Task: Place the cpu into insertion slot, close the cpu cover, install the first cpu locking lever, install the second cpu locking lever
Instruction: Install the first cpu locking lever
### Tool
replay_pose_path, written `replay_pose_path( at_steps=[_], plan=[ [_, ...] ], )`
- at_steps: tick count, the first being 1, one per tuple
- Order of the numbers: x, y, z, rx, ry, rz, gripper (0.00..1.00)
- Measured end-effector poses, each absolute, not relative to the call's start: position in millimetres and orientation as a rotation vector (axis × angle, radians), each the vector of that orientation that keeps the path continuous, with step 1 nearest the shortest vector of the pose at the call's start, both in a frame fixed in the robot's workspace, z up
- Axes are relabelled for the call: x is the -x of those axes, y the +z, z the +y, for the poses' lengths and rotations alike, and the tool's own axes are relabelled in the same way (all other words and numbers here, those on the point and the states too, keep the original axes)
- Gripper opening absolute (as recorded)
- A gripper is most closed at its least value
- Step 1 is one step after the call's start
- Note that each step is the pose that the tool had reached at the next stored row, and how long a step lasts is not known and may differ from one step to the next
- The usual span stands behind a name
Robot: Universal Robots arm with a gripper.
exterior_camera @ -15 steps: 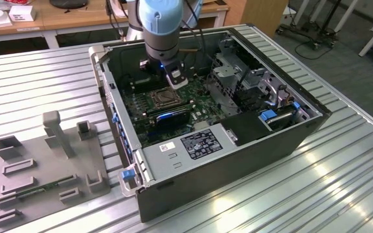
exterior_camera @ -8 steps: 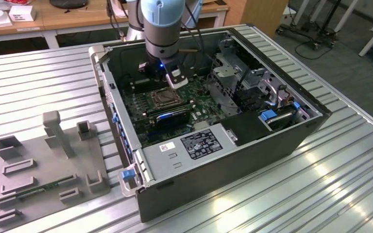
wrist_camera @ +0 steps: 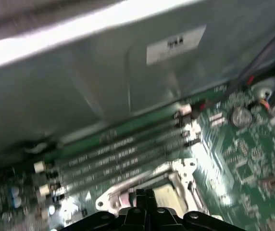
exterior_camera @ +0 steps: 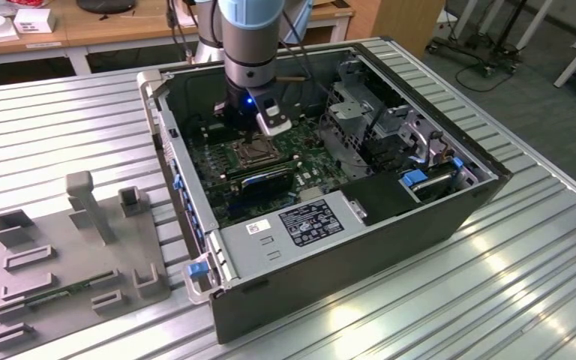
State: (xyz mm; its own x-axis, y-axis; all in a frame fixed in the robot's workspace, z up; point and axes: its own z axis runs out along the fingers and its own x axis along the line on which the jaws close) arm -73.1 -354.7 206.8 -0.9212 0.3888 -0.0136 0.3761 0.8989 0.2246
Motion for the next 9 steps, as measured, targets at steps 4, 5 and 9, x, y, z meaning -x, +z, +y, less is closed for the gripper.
replay_pose_path(
  at_steps=[4, 5, 9],
  plan=[
    [73.0, 206.7, -354.7, -0.605, 0.330, 3.005, 0.11],
    [72.4, 206.6, -354.7, -0.602, 0.328, 3.006, 0.11],
    [70.7, 205.4, -354.7, -0.559, 0.315, 3.022, 0.11]
  ],
)
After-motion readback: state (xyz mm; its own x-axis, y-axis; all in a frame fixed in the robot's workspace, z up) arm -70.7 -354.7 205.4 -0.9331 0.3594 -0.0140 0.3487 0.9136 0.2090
